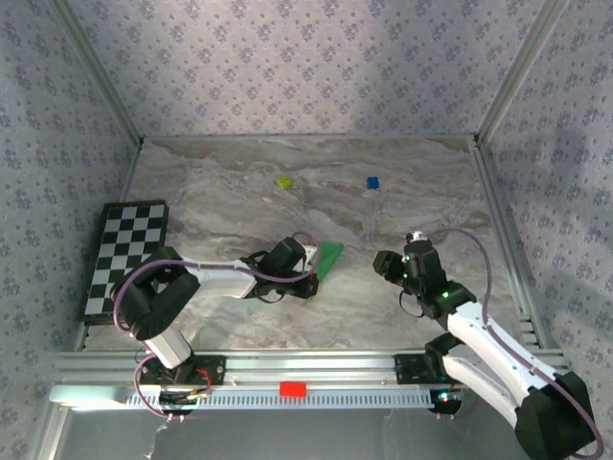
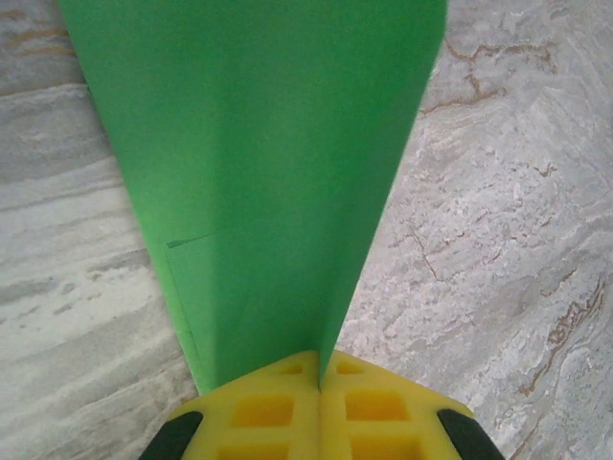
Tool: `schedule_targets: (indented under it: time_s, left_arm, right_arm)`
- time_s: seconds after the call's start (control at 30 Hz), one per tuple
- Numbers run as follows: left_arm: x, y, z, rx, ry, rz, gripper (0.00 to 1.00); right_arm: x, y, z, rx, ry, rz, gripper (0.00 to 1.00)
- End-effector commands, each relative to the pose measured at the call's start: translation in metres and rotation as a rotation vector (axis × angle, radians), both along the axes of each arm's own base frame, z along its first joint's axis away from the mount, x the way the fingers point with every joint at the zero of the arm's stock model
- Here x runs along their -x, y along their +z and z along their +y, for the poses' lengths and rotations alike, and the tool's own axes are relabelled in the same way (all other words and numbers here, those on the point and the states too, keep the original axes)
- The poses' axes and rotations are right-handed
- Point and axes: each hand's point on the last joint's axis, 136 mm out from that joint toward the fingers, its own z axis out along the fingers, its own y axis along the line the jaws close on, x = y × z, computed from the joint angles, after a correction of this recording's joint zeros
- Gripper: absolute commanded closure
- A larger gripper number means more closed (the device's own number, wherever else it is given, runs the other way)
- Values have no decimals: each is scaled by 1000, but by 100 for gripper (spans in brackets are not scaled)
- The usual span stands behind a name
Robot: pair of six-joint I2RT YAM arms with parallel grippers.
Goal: Fold a paper plane with a square sheet of paper (pick it up from the middle)
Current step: Fold the wing for the fifth time at the center of the table.
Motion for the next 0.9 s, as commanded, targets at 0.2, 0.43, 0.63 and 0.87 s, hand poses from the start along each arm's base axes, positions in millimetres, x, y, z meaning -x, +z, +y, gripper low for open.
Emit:
schedule_targets:
  time_s: [0.2, 0.43, 0.63, 0.87]
  left_arm:
    - [-14, 21, 1, 67, 31, 30, 100]
    - [-7, 16, -1, 93, 10, 84, 100]
    - [-2, 15, -7, 123, -11, 120, 100]
    - [0, 10, -9, 136, -18, 136, 100]
  right_arm:
    - [6, 2, 33, -137, 169, 86, 56]
    - [0, 1, 64, -165, 290, 137, 60]
    - [-7, -1, 100, -174, 403, 150, 66]
    - [-14, -14, 130, -176, 449, 178, 72]
